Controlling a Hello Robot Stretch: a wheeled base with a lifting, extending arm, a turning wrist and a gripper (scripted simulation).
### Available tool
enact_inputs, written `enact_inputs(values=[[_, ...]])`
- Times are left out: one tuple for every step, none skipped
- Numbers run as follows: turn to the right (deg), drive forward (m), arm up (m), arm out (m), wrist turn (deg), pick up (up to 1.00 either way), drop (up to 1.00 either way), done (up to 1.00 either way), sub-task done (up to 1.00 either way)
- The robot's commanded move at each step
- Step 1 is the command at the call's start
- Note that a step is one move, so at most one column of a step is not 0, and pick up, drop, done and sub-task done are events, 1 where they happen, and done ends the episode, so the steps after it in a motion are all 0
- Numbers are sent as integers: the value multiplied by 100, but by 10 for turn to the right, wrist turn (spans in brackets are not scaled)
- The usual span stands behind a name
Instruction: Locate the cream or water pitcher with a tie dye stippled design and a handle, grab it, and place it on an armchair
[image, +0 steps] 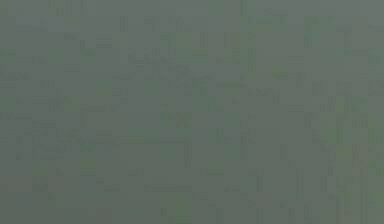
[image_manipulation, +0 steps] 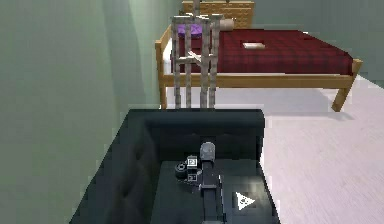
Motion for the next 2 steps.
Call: enact_inputs(values=[[0, 0, 0, 0, 0, 0, 100, 0, 0], [0, 0, 10, 0, 0, 0, 0, 0, 0]])
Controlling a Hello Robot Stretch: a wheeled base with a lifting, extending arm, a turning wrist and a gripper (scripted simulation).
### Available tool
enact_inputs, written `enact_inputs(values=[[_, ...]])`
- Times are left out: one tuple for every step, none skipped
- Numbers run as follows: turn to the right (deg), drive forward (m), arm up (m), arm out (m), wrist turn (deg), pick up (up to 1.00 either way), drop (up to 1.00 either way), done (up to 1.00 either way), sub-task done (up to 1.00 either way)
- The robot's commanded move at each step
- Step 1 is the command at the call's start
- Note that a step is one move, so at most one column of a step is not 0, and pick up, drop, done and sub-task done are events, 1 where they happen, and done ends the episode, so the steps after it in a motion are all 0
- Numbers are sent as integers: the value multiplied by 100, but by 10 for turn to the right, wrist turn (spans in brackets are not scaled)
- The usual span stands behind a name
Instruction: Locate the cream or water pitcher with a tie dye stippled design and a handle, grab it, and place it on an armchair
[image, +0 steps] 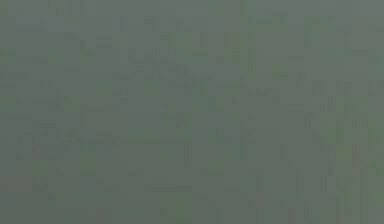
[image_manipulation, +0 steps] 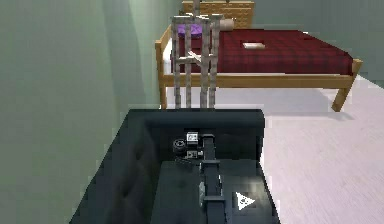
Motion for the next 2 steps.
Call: enact_inputs(values=[[0, 0, 0, -8, 0, 0, 0, 0, 0], [0, 0, 0, 0, 0, 0, 0, 100, 0]])
